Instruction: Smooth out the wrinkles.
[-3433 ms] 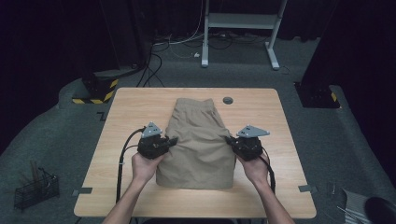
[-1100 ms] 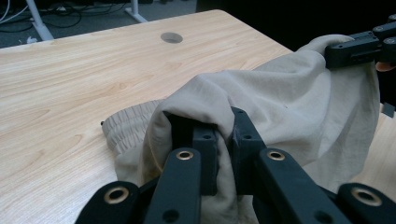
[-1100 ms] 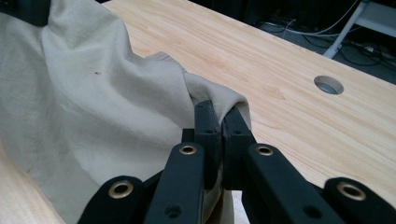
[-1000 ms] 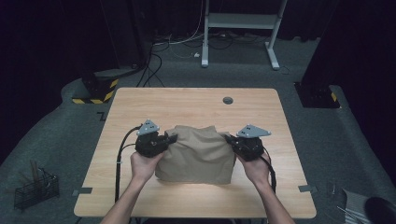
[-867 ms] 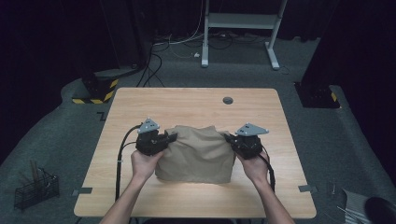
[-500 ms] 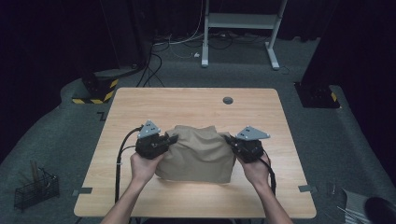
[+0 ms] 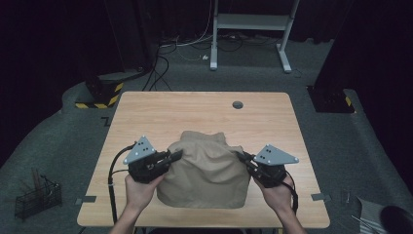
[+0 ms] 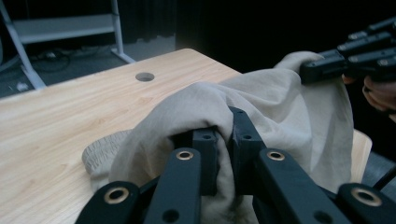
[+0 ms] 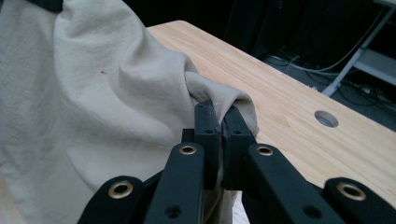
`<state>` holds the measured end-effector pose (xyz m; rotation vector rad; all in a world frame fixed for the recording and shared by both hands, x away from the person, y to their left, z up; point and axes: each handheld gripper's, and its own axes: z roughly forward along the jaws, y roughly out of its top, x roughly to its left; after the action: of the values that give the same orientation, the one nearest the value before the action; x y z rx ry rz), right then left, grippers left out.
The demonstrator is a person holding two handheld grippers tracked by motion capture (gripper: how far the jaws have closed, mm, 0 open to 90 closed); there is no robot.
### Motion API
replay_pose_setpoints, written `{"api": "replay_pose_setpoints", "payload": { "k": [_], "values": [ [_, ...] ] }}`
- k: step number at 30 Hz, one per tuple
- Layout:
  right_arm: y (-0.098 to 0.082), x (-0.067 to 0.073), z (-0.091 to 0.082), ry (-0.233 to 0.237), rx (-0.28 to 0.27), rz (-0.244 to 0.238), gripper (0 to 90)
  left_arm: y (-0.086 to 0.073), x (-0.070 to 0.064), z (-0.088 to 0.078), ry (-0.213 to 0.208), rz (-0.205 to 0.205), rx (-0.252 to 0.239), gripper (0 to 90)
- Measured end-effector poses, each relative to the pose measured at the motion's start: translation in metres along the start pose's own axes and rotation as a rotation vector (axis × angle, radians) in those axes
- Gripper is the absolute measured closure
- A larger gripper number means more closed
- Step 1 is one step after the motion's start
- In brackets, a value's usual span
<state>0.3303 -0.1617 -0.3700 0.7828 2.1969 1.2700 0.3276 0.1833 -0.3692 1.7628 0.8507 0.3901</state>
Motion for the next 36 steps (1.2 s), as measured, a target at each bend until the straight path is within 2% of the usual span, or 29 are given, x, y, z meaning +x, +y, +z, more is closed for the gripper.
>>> {"api": "replay_pose_setpoints", "payload": {
  "k": [2,8,11,14,17,20,22,26,28,31,33,36],
  "values": [
    [-0.001,-0.006,0.009,0.002,0.015,0.017,87.6,-0.003,0.011,0.012,0.001,-0.033,0.017,83.3],
    [-0.007,-0.018,0.035,-0.008,0.066,0.043,87.7,-0.012,0.028,0.034,0.034,-0.057,0.055,83.3],
    [-0.009,-0.023,0.045,-0.021,0.082,0.053,87.7,-0.013,0.031,0.038,0.046,-0.052,0.061,83.2],
    [-0.011,-0.023,0.048,-0.022,0.083,0.06,87.7,-0.013,0.026,0.035,0.041,-0.038,0.052,83.2],
    [-0.009,-0.018,0.039,-0.022,0.065,0.044,87.7,-0.01,0.017,0.024,0.028,-0.022,0.033,83.3],
    [-0.001,-0.008,0.022,-0.013,0.028,0.01,87.7,-0.005,0.004,0.008,0.006,-0.003,-0.007,83.2],
    [0.005,0.0,0.01,-0.004,-0.001,-0.014,87.7,-0.001,-0.007,-0.004,0.0,0.027,-0.026,83.2],
    [0.011,0.016,-0.013,0.009,-0.042,-0.055,87.6,0.004,-0.025,-0.023,-0.024,0.044,-0.047,83.2],
    [0.013,0.019,-0.02,0.013,-0.049,-0.062,87.6,0.007,-0.026,-0.027,-0.036,0.037,-0.045,83.2],
    [0.012,0.013,-0.017,0.01,-0.042,-0.043,87.7,0.009,-0.015,-0.018,-0.032,0.014,-0.024,83.2],
    [0.008,0.003,-0.006,0.024,-0.028,-0.001,87.7,0.008,-0.003,-0.006,-0.038,-0.023,-0.006,83.2],
    [0.001,-0.01,0.015,0.022,0.002,0.037,87.7,0.001,0.017,0.015,-0.019,-0.066,0.034,83.2]
  ]
}}
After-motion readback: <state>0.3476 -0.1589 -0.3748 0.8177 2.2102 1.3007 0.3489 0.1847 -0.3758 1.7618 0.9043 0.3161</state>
